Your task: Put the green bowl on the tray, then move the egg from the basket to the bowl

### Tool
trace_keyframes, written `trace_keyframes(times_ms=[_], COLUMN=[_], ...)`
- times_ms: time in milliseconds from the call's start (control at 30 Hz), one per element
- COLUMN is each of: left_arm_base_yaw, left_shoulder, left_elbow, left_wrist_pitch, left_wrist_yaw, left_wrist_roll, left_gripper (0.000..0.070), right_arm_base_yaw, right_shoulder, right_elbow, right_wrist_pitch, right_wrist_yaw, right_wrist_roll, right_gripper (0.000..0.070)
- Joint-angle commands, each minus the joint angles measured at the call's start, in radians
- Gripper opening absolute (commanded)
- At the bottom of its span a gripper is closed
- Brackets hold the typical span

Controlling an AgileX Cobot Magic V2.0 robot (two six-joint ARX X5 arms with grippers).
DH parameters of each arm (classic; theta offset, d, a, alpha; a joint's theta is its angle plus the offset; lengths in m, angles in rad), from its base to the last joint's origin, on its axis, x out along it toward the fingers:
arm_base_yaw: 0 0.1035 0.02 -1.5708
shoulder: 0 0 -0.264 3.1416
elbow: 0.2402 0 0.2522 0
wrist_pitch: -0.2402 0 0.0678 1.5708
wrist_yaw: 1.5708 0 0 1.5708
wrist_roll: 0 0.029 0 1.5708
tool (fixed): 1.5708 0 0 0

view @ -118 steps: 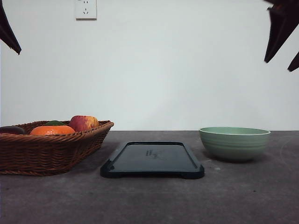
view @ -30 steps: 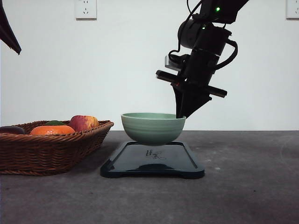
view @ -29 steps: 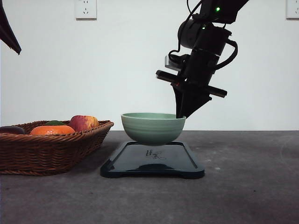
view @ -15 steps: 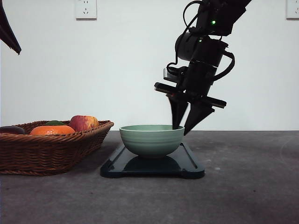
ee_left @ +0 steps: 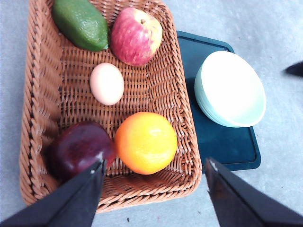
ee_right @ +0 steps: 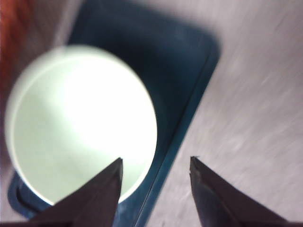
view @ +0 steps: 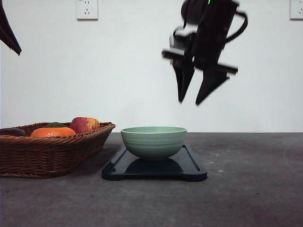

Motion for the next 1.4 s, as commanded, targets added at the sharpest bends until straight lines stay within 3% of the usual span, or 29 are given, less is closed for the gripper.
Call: trace_keyframes(times_ms=[0, 267, 500, 833, 1067, 1367], left_arm_base_yaw=[0.0, 0.0, 0.0, 0.0, -0.03, -0.13], left_shoulder=[0.005, 0.005, 0.005, 0.006, 0.031, 0.239], left_elbow=[0.021, 0.021, 0.021, 0.021, 0.035, 0.225], left_wrist_pitch=[0.005, 0.005, 0.003, -0.048, -0.078, -0.131], left_wrist_yaw=[0.002, 0.002, 0.002, 0.004, -0.008, -0.204], left_wrist_roll=[0.014, 0.014, 0.014, 0.014, 0.069, 0.118], left_gripper=[0.0426, 0.0426, 0.0426, 0.0426, 0.0426, 0.0426], right_arm_base_yaw=[0.01, 0.015, 0.014, 0.014, 0.015, 0.015], right_shoulder=[-0.024, -0.329, -0.606, -0.964, -1.07, -1.073], right_elbow=[-0.053, -0.482, -0.817, -1.089, -1.109, -1.109], right_wrist_pitch=[0.055, 0.387, 0.541, 0.528, 0.439, 0.441], right_wrist_yaw=[0.006, 0.005, 0.025, 0.086, 0.085, 0.084], right_wrist_roll=[-0.013, -0.014, -0.045, -0.023, -0.017, -0.017], right_gripper=[0.0279, 0.0279, 0.0279, 0.0279, 0.0279, 0.0279])
